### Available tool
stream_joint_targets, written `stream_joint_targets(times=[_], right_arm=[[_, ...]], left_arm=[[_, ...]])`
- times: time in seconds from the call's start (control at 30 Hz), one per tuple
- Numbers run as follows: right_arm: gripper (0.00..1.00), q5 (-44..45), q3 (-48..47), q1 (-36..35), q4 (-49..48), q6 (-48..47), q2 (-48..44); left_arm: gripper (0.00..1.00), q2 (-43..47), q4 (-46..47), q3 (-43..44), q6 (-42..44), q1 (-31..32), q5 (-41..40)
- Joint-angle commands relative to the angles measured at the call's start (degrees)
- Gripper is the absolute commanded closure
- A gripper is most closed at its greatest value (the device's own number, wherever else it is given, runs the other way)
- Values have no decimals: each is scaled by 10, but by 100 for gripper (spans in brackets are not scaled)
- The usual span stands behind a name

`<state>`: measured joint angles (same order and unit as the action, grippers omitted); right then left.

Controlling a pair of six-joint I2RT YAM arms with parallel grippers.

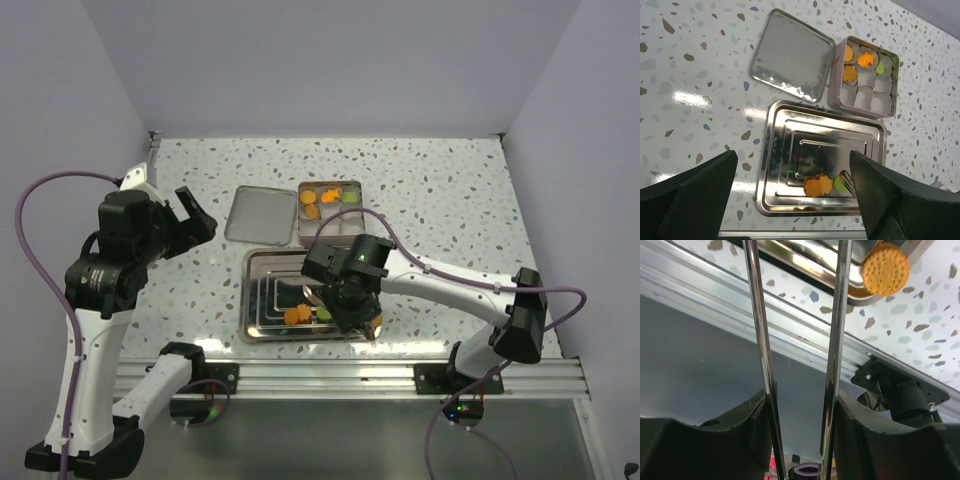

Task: Pack the cookies

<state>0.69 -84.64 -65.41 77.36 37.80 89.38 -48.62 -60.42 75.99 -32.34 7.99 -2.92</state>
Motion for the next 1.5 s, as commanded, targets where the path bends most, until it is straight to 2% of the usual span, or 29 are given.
stream_joint_targets(times=[0.0, 0.17, 0.4, 1.27, 1.37, 1.47], right_arm=[[53, 25, 27, -45, 9, 60, -21], [51, 23, 48, -106, 14, 88, -25], [50, 28, 34, -141, 15, 100, 10], [50, 56, -33, -148, 14, 48, 143], [52, 54, -35, -148, 13, 48, 143], [58, 50, -34, -148, 13, 47, 141]], left_arm=[[0, 8, 34, -14, -4, -1, 27], [0, 19, 35, -27, -7, -1, 46], [0, 34, 22, -31, -5, 2, 50], [0, 40, -8, -2, 10, 26, 9], [0, 39, -7, -2, 10, 28, 6], [0, 38, -6, -2, 10, 28, 2]])
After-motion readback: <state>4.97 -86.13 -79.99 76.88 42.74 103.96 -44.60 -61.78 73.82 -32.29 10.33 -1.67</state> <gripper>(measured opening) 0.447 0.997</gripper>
